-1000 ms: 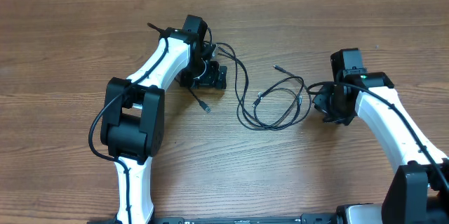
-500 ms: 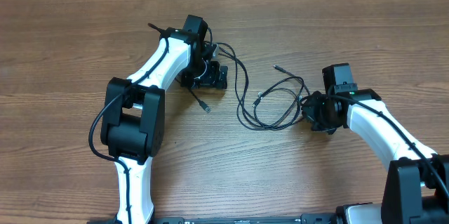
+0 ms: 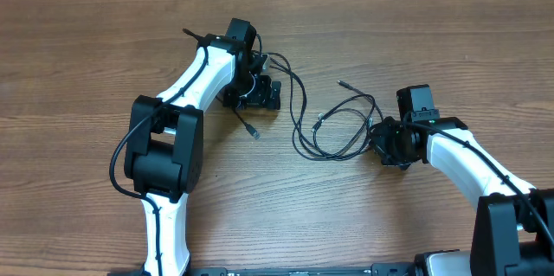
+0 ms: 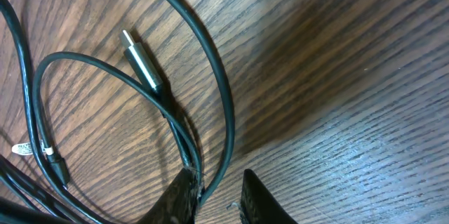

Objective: Untangle cables

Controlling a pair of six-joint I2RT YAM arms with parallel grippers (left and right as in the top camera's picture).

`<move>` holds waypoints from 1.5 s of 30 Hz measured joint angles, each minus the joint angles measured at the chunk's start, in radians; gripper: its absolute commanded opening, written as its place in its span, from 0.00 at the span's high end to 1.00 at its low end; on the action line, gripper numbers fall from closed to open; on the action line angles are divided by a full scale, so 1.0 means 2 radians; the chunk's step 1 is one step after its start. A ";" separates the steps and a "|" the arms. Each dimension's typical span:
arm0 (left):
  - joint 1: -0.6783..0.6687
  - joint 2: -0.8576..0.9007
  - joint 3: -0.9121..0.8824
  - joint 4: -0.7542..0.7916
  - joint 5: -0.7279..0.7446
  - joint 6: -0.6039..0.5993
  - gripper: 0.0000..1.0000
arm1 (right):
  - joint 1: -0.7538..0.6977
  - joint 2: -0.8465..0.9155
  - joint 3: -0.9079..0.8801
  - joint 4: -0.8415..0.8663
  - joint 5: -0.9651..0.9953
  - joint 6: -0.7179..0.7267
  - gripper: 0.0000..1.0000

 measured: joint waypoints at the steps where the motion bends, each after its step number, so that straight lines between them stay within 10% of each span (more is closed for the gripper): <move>1: 0.000 0.000 0.000 0.000 0.000 0.000 0.09 | 0.000 0.000 0.000 0.000 0.000 0.000 0.80; 45: 0.000 0.000 0.000 0.000 0.000 0.000 0.09 | 0.088 0.016 0.000 0.036 0.085 0.043 0.82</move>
